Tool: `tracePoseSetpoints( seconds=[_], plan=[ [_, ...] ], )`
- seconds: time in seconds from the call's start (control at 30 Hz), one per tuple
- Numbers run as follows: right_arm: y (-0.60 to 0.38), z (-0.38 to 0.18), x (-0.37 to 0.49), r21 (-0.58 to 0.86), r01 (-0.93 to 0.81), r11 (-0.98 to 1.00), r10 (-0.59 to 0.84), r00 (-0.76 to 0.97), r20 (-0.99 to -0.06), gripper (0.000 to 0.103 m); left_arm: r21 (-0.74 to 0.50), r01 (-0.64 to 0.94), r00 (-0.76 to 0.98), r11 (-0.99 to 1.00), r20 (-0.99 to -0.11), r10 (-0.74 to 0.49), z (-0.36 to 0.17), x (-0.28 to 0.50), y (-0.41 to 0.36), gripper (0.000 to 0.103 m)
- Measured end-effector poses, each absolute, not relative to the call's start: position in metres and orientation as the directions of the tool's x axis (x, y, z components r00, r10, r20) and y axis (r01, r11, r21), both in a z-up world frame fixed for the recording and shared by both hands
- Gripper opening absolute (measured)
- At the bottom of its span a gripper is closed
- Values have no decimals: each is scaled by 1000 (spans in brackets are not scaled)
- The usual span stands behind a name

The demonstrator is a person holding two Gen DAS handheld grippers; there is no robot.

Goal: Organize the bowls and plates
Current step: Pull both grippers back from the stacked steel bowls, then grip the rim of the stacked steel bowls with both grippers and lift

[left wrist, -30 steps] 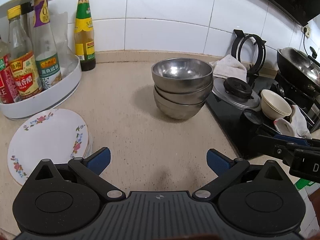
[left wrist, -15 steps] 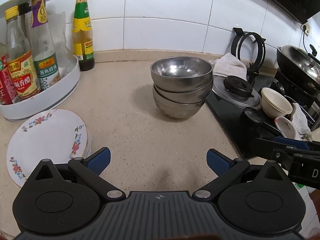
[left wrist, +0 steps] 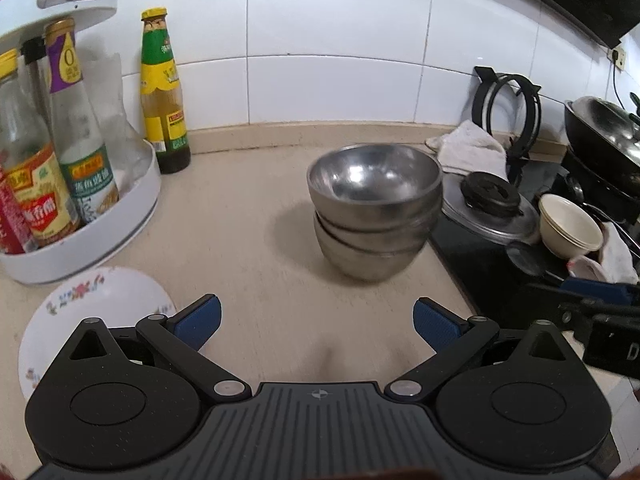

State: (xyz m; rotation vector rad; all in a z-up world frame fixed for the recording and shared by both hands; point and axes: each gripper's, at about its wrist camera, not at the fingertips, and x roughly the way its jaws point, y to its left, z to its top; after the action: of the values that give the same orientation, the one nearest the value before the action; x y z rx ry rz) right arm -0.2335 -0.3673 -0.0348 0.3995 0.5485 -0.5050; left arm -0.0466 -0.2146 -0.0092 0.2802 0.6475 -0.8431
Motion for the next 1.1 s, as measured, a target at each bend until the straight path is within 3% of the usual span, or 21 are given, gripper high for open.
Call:
tracePoseSetpoints(
  seconds=[0.47,1.1],
  plan=[
    [-432,6,-164,172,512,841,-351,760,-547,57,-51,763,495,644,-595,-634,14,-10,-255,103],
    [-497,-43,-68,262,412,873,-106,684,-722,61,-79,810,401,581,-650,-646,-14,20,-303,103]
  ],
)
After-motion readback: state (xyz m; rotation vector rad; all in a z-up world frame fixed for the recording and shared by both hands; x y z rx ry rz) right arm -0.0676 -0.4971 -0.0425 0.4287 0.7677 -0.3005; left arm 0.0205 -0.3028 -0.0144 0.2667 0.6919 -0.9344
